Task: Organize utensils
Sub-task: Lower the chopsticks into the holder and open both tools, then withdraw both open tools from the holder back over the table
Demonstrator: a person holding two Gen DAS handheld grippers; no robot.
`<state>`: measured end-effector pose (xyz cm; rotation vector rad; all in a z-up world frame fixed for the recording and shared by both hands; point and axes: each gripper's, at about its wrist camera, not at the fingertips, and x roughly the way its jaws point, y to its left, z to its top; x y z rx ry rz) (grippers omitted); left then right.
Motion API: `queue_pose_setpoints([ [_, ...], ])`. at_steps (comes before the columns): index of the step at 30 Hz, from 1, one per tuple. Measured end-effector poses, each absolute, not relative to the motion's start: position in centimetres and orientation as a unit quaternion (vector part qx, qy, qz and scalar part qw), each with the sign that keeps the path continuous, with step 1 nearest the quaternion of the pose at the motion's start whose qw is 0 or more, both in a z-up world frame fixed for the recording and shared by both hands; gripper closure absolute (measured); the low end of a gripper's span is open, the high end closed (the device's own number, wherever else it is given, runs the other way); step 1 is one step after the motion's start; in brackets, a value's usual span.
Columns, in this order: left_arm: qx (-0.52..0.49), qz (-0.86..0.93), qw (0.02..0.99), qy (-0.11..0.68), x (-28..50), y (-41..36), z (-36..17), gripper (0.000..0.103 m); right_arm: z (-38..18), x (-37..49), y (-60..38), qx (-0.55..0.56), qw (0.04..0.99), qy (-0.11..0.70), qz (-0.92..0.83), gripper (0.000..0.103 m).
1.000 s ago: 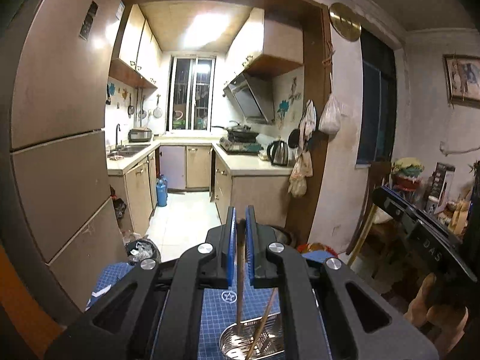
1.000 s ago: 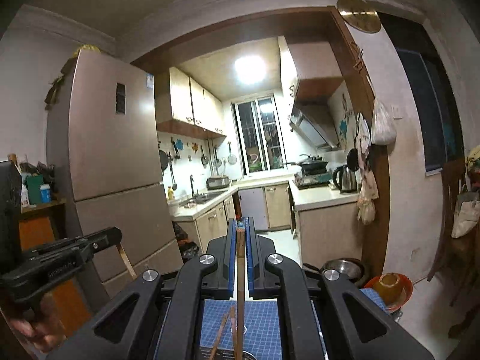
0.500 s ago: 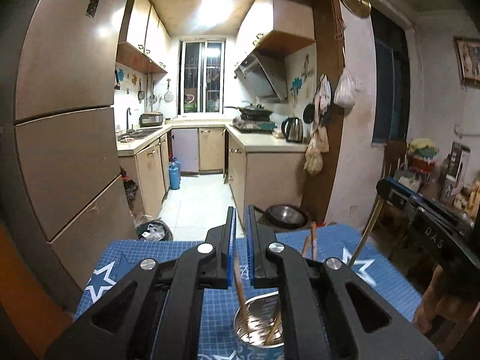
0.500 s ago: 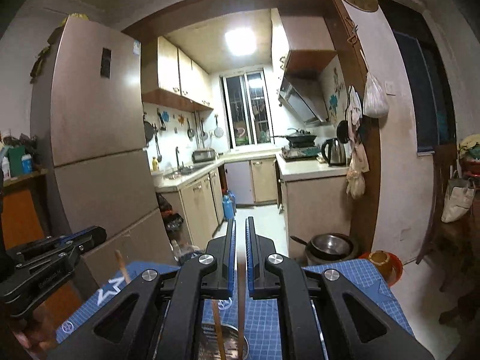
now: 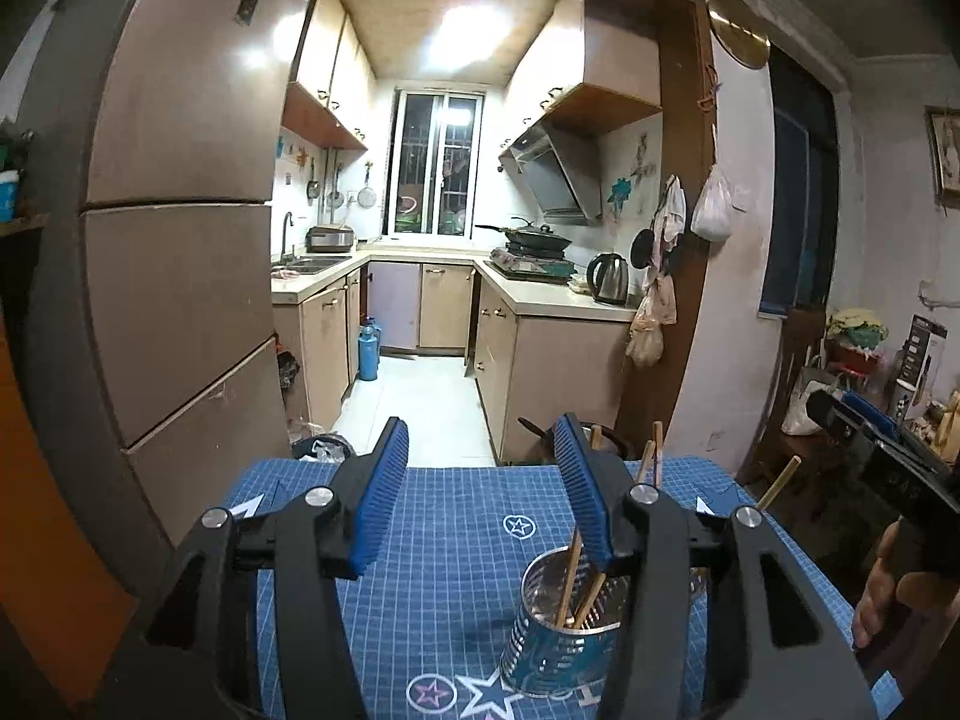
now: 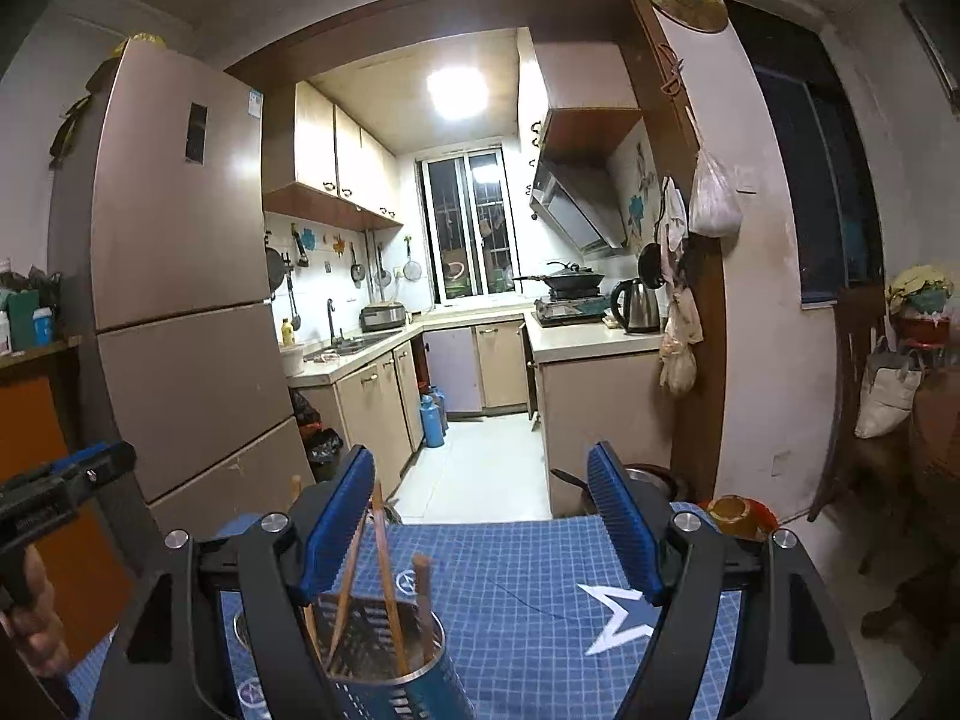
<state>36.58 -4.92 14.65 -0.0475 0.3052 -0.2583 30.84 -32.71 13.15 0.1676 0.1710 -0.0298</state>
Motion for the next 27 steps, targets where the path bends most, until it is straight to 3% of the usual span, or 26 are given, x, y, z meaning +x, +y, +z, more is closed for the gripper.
queue_pose_setpoints([
  [15, -0.012, -0.127, 0.979, 0.161, 29.0, -1.6, 13.4, 0.054, 11.7, 21.9, -33.6, 0.062, 0.994, 0.086, 0.002, 0.028],
  [18, 0.005, -0.133, 0.976, 0.17, 26.1, -0.7, 12.6, 0.045, 11.8, 17.4, -34.3, 0.048, 0.997, 0.068, 0.002, 0.015],
  [21, 0.032, -0.152, 0.969, 0.19, 23.0, 0.0, 11.2, 0.045, 11.5, 13.0, -35.3, 0.034, 0.998, 0.05, -0.007, 0.004],
  [27, 0.056, -0.166, 0.957, 0.233, 18.2, 0.9, 7.6, 0.041, 9.5, 5.4, -38.5, 0.063, 0.995, 0.075, -0.032, 0.004],
])
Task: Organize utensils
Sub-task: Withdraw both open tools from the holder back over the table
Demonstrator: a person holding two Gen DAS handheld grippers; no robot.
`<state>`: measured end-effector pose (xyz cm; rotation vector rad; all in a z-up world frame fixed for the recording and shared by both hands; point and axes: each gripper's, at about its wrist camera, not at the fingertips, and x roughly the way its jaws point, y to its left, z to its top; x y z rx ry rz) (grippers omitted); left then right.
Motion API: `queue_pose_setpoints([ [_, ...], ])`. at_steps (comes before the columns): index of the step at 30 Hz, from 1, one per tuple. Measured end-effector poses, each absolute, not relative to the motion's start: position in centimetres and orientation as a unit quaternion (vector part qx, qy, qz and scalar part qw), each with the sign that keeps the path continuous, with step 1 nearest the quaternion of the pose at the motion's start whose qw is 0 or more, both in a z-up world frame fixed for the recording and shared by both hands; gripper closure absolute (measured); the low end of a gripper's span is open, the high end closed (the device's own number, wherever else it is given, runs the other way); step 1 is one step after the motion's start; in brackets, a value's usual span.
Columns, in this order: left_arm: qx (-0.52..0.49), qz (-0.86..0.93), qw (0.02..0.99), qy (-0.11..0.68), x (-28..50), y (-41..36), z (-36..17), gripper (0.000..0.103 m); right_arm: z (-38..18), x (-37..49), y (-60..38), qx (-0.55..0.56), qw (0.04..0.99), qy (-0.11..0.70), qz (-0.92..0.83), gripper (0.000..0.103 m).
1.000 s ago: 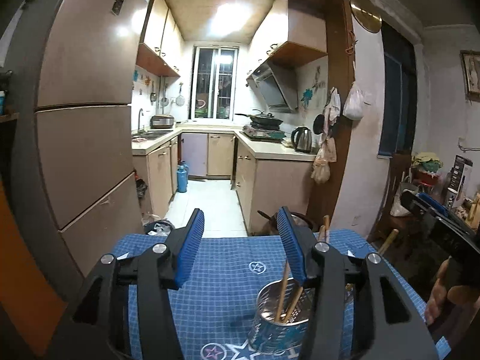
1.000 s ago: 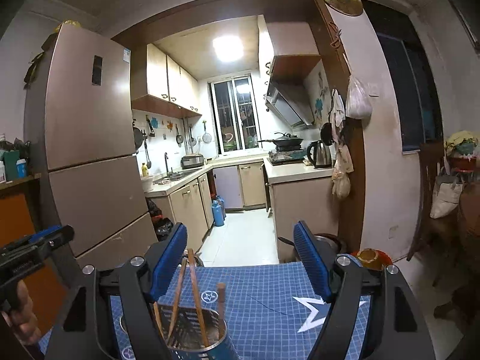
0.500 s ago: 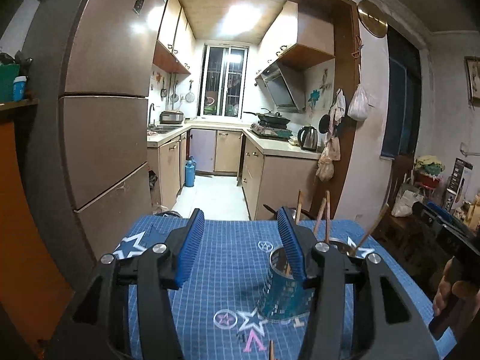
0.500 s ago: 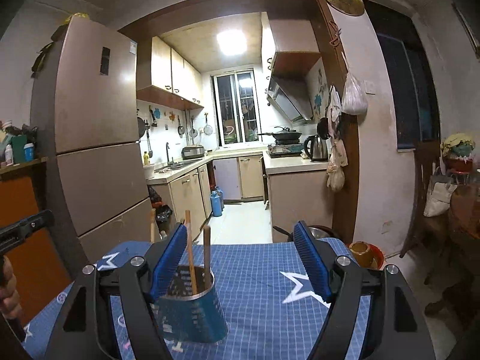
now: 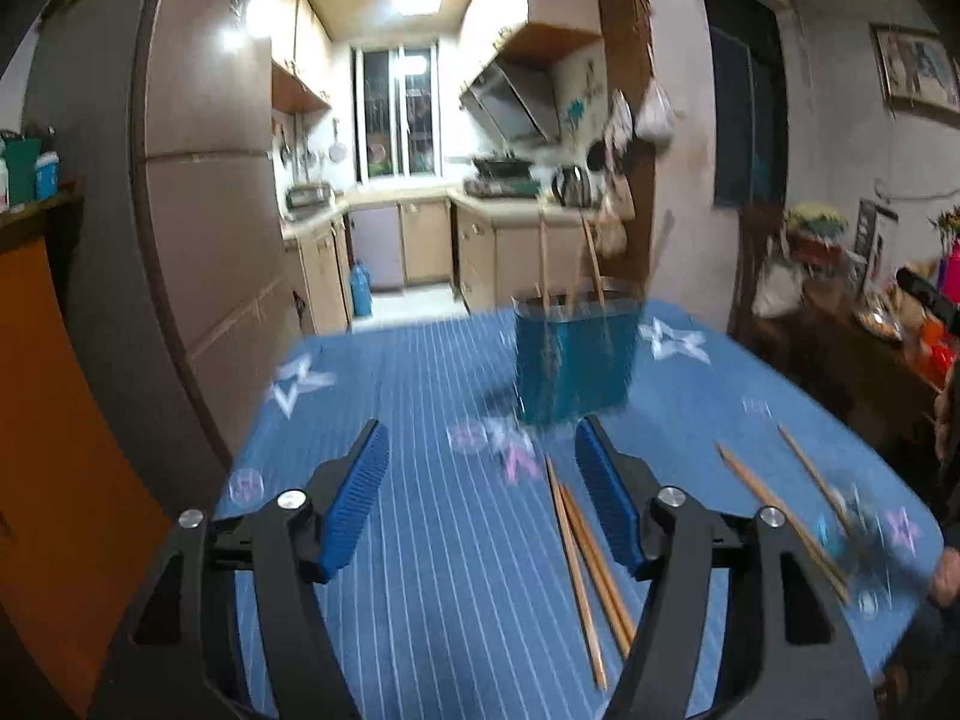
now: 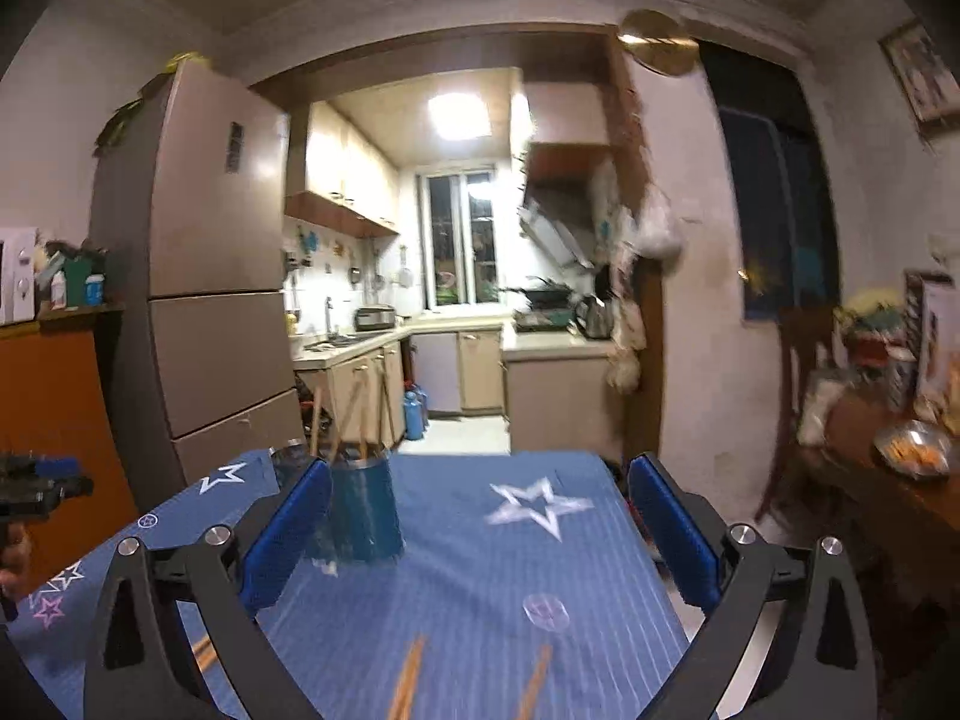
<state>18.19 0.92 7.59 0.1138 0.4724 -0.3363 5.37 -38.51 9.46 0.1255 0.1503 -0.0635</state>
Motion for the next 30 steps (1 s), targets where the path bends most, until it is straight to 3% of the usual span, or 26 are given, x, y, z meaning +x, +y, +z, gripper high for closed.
queue_pose_setpoints([
  [8, 0.088, -0.197, 0.926, 0.308, 13.6, 0.2, 1.1, 0.041, 4.4, -2.7, -37.5, 0.046, 0.99, 0.132, -0.027, 0.005],
  [10, 0.086, -0.206, 0.918, 0.329, 13.0, -0.1, -0.6, 0.047, 2.8, -4.0, -35.5, 0.015, 0.988, 0.15, -0.015, 0.01],
  [15, 0.076, -0.218, 0.902, 0.365, 12.0, -0.7, -4.5, 0.053, -2.2, -5.6, -30.1, -0.018, 0.973, 0.226, 0.051, 0.051],
  [18, 0.066, -0.233, 0.892, 0.382, 12.4, -1.0, -5.8, 0.053, -4.7, -5.2, -28.4, -0.001, 0.962, 0.266, 0.068, 0.064],
  [24, 0.075, -0.227, 0.884, 0.403, 14.1, -1.8, -7.1, 0.053, -7.6, -4.2, -27.2, 0.028, 0.953, 0.297, 0.057, 0.068],
  [30, 0.09, -0.2, 0.88, 0.421, 16.1, -3.0, -7.2, 0.062, -8.4, -4.1, -26.6, 0.023, 0.954, 0.295, 0.051, 0.068],
])
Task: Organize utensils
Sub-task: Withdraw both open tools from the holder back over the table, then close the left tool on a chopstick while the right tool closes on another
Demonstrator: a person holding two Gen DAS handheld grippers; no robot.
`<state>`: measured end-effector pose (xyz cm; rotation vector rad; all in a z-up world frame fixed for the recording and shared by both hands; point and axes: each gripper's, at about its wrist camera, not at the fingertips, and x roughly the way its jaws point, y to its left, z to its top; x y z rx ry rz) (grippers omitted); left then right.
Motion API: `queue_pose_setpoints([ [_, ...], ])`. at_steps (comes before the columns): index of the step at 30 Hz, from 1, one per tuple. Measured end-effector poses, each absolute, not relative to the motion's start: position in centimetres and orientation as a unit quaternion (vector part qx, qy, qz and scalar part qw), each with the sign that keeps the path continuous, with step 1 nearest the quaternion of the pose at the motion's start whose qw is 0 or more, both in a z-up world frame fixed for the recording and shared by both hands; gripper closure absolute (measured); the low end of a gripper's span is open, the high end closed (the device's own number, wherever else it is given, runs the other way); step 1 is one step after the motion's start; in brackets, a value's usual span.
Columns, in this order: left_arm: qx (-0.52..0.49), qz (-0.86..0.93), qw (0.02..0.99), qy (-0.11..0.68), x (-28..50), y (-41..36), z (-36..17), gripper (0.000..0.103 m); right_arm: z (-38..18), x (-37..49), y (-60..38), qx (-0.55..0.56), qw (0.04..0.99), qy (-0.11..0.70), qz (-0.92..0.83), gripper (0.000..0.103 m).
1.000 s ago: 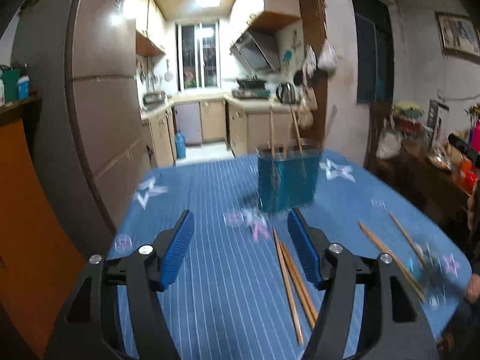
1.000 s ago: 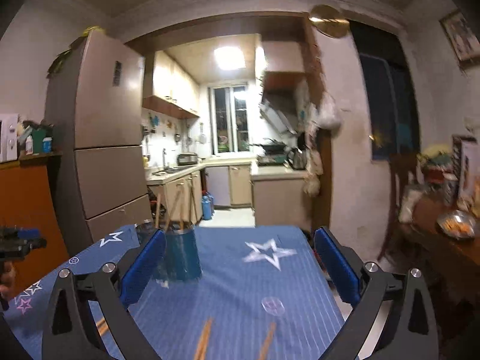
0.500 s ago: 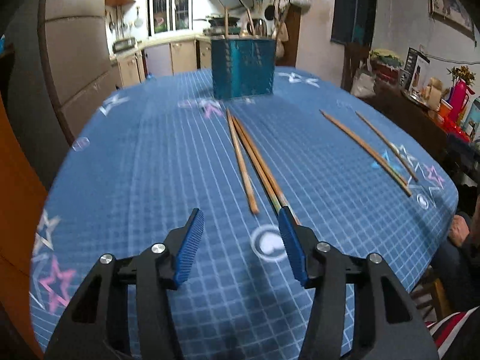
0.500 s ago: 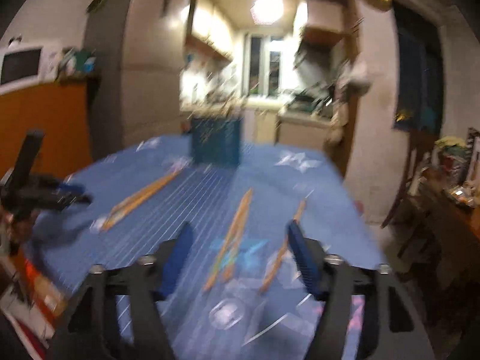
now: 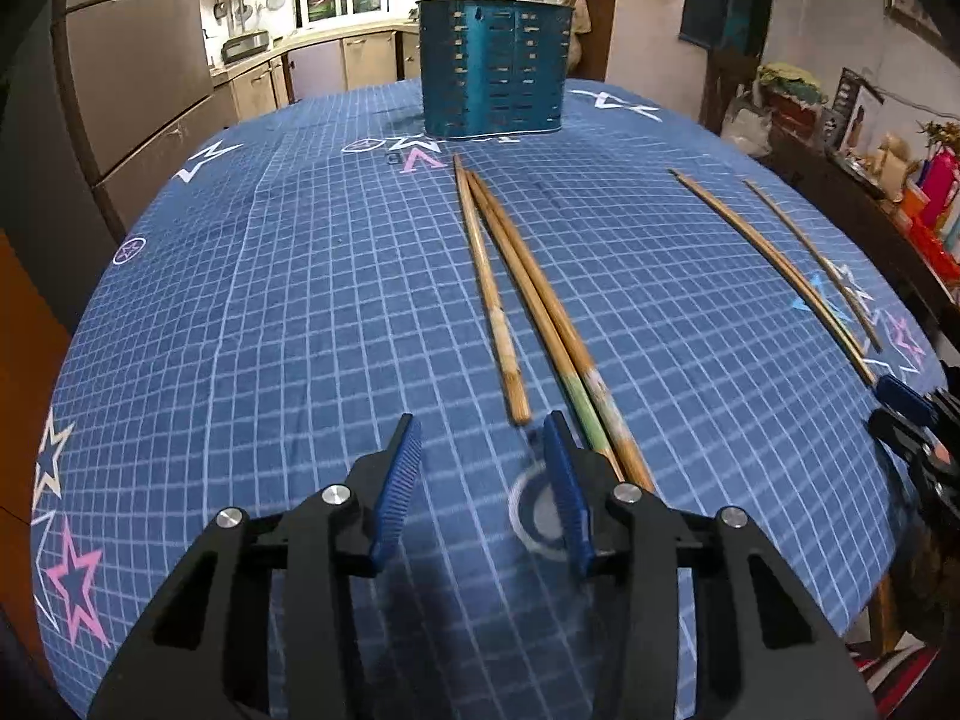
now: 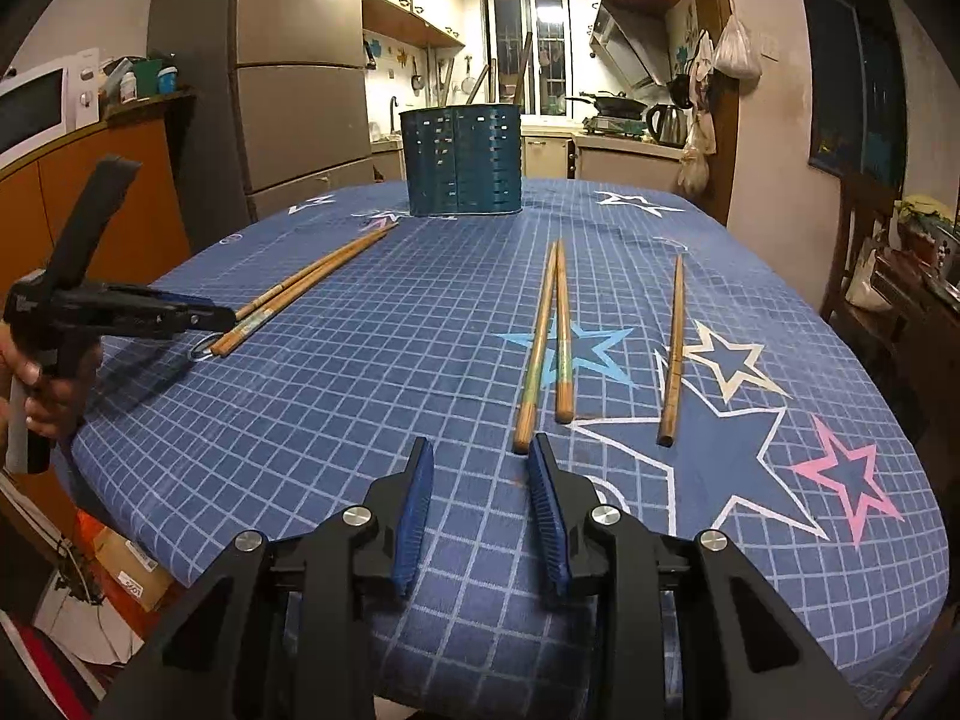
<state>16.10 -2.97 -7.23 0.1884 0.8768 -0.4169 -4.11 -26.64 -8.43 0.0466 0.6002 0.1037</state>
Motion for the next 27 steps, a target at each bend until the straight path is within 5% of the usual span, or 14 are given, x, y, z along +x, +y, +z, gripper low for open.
queue_pose_setpoints([
  [27, 0.092, -0.212, 0.877, 0.422, 17.7, -3.9, -7.4, 0.059, -8.3, -0.4, -27.0, 0.032, 0.951, 0.308, 0.012, 0.073],
])
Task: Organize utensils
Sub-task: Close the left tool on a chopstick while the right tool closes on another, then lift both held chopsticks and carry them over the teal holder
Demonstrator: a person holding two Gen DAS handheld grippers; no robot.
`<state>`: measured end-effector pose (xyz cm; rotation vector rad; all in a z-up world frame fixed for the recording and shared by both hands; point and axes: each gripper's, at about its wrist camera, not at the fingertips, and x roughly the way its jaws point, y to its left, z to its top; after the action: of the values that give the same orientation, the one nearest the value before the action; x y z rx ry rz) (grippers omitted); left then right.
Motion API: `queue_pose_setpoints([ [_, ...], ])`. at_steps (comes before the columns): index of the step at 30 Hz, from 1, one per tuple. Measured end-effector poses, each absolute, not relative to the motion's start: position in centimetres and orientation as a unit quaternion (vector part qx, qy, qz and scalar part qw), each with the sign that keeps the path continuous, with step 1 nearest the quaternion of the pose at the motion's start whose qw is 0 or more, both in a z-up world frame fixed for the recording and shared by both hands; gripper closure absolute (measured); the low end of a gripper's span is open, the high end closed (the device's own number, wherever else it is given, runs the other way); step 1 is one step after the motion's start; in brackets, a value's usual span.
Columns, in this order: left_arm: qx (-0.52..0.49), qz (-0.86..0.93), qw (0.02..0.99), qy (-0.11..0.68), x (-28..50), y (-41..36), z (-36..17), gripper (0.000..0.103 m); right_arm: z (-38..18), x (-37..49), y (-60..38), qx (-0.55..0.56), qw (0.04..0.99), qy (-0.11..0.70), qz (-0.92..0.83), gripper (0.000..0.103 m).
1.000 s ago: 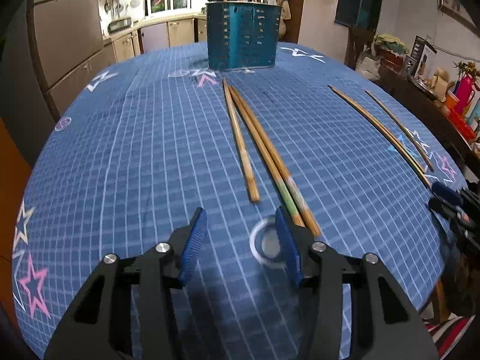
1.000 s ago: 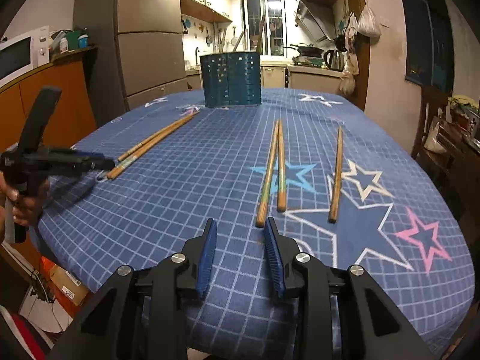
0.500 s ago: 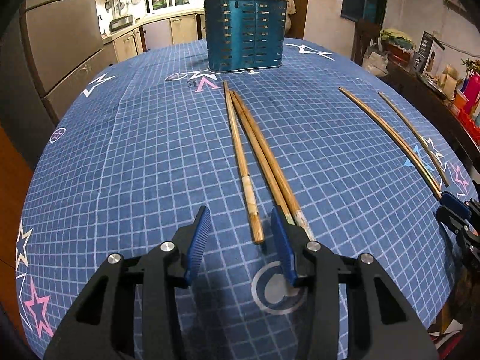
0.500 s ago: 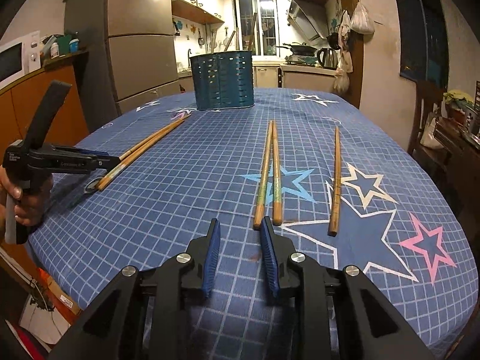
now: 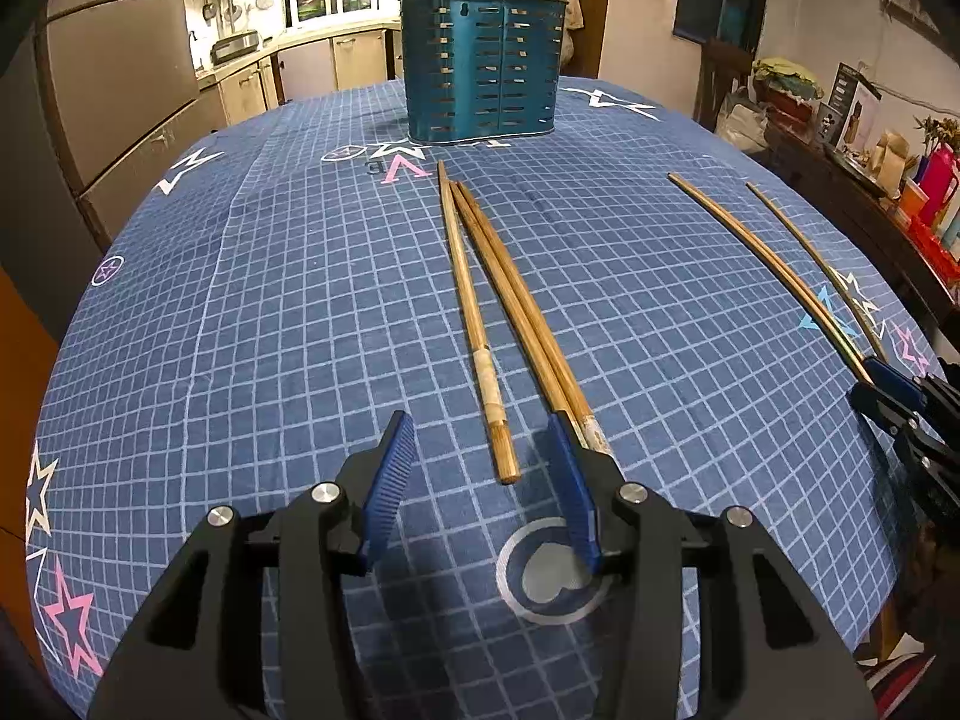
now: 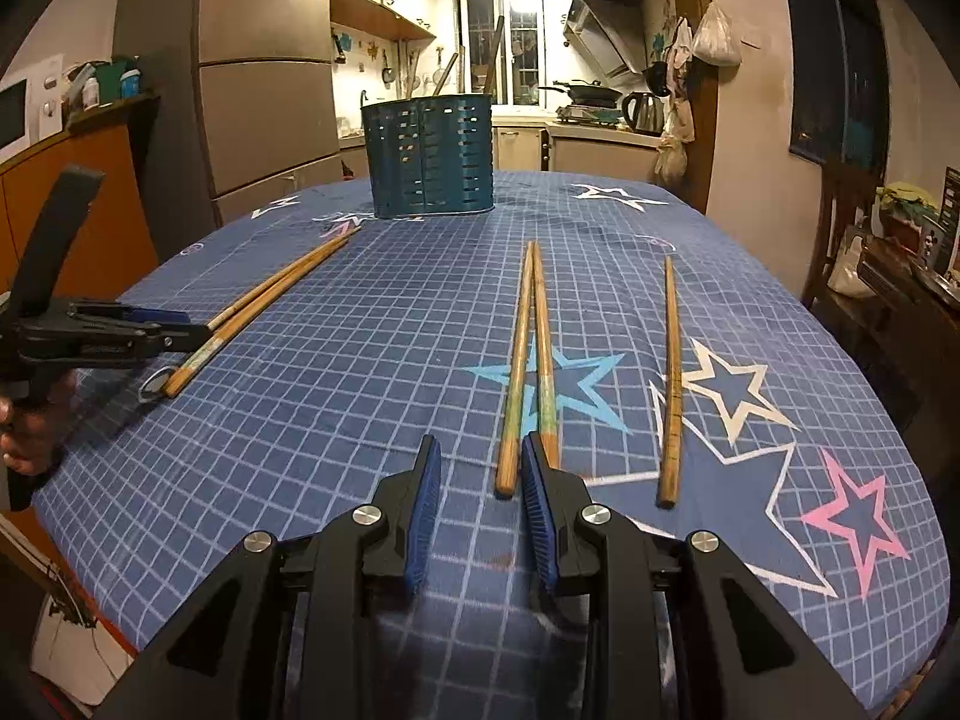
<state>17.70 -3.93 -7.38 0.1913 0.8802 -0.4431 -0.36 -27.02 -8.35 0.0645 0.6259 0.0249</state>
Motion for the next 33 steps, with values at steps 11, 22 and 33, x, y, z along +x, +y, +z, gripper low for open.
queue_pose_setpoints([
  [11, 0.092, -0.228, 0.877, 0.413, 16.6, -5.0, -7.4, 0.095, -8.5, -0.9, -27.0, 0.038, 0.956, 0.29, 0.0, 0.095],
  [22, 0.054, -0.193, 0.901, 0.384, 13.0, -2.2, -4.3, 0.098, -5.6, -3.8, -27.0, 0.042, 0.969, 0.241, 0.032, 0.095],
  [33, 0.017, -0.187, 0.942, 0.277, 10.0, 0.5, 4.5, 0.098, 2.7, -4.1, -27.0, -0.001, 0.991, 0.119, 0.056, 0.096],
])
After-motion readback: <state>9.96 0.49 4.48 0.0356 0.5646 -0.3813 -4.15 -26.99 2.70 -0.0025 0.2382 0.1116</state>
